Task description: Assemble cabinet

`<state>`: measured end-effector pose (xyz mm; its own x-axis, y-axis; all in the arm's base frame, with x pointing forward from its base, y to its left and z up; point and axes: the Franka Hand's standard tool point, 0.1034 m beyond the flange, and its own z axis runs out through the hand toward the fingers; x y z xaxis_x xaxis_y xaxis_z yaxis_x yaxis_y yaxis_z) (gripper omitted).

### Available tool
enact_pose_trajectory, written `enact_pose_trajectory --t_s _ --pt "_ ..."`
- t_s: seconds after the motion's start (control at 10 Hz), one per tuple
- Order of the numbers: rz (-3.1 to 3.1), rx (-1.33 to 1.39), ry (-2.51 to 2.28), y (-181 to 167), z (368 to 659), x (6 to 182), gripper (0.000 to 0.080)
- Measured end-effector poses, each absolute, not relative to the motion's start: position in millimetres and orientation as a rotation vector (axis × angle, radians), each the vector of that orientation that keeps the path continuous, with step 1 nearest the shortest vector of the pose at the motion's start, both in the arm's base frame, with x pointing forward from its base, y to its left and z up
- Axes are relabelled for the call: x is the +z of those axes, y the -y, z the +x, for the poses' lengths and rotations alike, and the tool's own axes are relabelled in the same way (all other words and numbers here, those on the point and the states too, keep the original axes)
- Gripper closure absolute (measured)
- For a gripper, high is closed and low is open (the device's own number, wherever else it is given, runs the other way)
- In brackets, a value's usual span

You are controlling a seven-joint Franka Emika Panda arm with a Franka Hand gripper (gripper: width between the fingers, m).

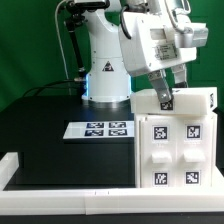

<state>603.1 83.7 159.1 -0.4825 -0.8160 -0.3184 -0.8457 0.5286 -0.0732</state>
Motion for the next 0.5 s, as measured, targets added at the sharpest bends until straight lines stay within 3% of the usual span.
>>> enact_pose_trajectory --t_s 0.1,0.2,0.5 --pt "-1.402 0.131 -2.445 -84.2 603.1 159.2 0.0239" --pt "-1.418 0.129 -2.427 -84.2 604.8 163.1 0.0040" --pt "-1.399 0.125 -2.378 -87.2 610.8 187.2 0.0007"
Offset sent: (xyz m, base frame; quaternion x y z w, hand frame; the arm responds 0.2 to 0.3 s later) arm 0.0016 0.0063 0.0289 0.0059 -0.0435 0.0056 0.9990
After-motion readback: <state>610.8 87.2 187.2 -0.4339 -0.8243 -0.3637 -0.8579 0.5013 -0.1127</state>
